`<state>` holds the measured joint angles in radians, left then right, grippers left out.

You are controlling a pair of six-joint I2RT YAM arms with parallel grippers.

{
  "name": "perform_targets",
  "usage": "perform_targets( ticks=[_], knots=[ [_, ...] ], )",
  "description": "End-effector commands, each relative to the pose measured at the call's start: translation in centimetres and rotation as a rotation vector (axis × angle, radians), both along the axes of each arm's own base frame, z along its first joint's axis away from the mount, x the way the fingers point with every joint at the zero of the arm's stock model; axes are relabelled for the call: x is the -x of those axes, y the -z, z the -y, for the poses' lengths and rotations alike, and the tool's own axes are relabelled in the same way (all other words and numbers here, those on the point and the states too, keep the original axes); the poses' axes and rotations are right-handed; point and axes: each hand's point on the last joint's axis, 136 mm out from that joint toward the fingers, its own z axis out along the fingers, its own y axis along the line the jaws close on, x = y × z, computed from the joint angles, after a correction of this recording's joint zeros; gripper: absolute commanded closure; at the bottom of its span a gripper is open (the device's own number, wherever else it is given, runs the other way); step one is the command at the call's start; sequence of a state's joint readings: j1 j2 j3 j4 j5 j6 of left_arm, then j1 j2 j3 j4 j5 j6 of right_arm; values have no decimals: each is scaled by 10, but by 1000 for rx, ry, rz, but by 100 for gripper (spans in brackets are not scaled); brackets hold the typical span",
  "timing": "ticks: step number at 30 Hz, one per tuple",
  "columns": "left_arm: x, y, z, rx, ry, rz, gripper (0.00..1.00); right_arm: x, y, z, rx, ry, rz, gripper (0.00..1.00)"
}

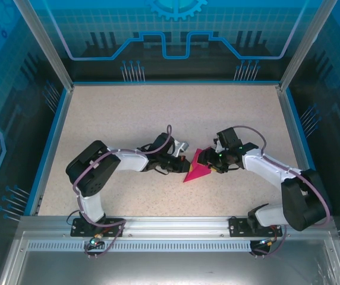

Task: Fold a paper plane with a square sheet of paper (pick it up from the middle)
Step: Fourth fold the wing at the center of the table.

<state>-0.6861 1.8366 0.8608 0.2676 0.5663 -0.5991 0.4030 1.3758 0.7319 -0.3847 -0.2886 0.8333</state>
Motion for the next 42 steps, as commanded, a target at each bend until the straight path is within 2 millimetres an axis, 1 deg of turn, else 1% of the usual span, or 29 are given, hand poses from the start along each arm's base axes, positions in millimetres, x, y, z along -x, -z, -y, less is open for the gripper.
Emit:
perform_targets(
  ticks=[1, 8, 14, 23, 30, 37, 40, 42],
  knots=[
    [-4, 2, 2, 21, -27, -76, 95, -10, 8, -2, -23, 11, 13, 43],
    [-5, 2, 4, 29, -25, -98, 95, -19, 16, -5, -24, 39, 1, 45],
    [-7, 6, 6, 20, -23, -121, 94, -19, 29, -2, -5, 71, -39, 45],
    [-9, 10, 4, 10, -30, -140, 89, -20, 40, 0, 28, 80, -78, 45],
    [-8, 10, 4, 10, -20, -149, 82, -21, 47, 3, 56, 96, -108, 45],
    [-10, 3, 1, 11, -15, -121, 73, -17, 55, 6, 80, 111, -148, 44],
    [-11, 5, 3, 13, 4, -104, 73, -17, 55, 5, 77, 111, -151, 44],
    [-13, 7, 4, 9, 7, -93, 76, -18, 54, 5, 76, 111, -150, 44]
  ],
)
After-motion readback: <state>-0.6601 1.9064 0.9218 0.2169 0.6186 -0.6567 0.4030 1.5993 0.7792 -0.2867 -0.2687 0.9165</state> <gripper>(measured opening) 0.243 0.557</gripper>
